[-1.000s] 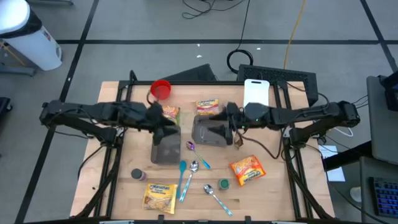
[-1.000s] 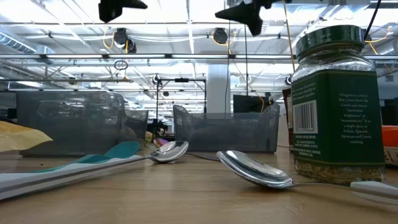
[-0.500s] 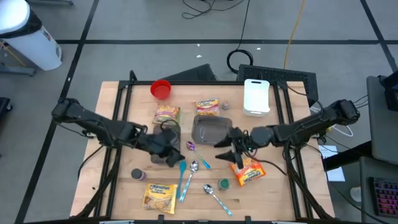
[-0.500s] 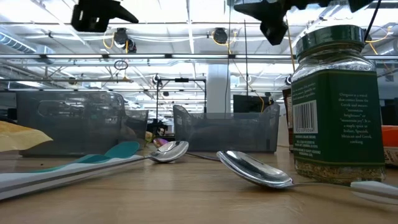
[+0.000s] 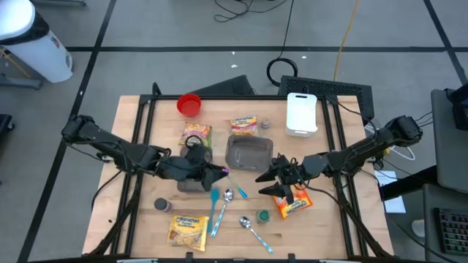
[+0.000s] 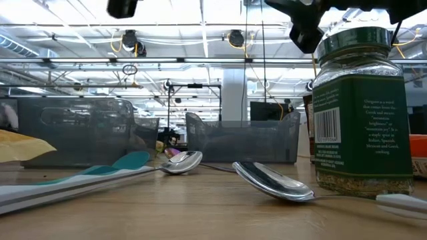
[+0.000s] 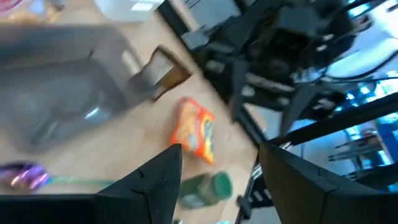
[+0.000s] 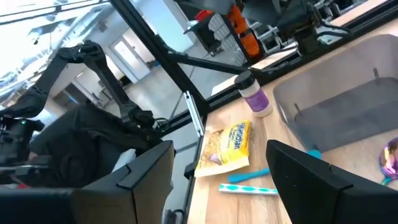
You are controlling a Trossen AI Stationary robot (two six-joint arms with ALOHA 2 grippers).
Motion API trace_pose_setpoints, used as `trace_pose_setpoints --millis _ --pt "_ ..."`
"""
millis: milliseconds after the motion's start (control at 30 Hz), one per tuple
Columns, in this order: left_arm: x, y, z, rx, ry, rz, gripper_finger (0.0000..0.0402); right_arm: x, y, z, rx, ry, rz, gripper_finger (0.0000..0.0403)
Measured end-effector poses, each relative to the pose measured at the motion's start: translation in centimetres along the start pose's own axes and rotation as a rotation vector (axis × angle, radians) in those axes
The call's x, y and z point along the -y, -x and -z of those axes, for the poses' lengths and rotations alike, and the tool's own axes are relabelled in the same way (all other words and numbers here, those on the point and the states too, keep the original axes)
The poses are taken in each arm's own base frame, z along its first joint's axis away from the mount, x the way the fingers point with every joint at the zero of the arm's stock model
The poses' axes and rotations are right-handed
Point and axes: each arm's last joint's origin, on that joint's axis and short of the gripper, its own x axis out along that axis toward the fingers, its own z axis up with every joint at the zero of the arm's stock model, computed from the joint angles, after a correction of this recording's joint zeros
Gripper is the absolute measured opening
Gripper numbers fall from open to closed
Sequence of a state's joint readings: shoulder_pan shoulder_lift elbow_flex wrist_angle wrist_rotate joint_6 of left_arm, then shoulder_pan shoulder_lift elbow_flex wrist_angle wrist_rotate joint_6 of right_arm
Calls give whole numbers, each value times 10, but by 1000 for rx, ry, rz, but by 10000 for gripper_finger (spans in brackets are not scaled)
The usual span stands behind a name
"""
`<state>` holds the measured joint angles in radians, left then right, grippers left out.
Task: Pick & Place Food Item
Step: Put the top blue patterned spoon into the white bin
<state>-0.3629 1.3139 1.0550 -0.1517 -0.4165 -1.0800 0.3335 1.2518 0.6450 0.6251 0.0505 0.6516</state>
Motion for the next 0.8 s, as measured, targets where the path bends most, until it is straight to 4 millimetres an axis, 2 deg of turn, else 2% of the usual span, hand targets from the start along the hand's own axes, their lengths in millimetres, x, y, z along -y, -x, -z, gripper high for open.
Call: trace_pose_setpoints --millis 233,300,500,600,700,800 --pt "12 8 -19 146 -82 104 225 -1 0 -2 20 -12 -15 249" --pt "14 14 -31 199 -106 124 225 -2 0 -3 33 -13 -24 249" --pt "22 50 -70 351 -230 107 225 0 1 -12 98 -24 -41 249" --pt "26 68 -82 392 -294 79 225 2 1 -19 140 -25 -48 249" --pt "29 74 -90 431 -338 60 225 3 2 -23 170 -38 -52 249" --pt "29 73 -91 430 -383 40 225 6 2 -26 183 -56 -46 249"
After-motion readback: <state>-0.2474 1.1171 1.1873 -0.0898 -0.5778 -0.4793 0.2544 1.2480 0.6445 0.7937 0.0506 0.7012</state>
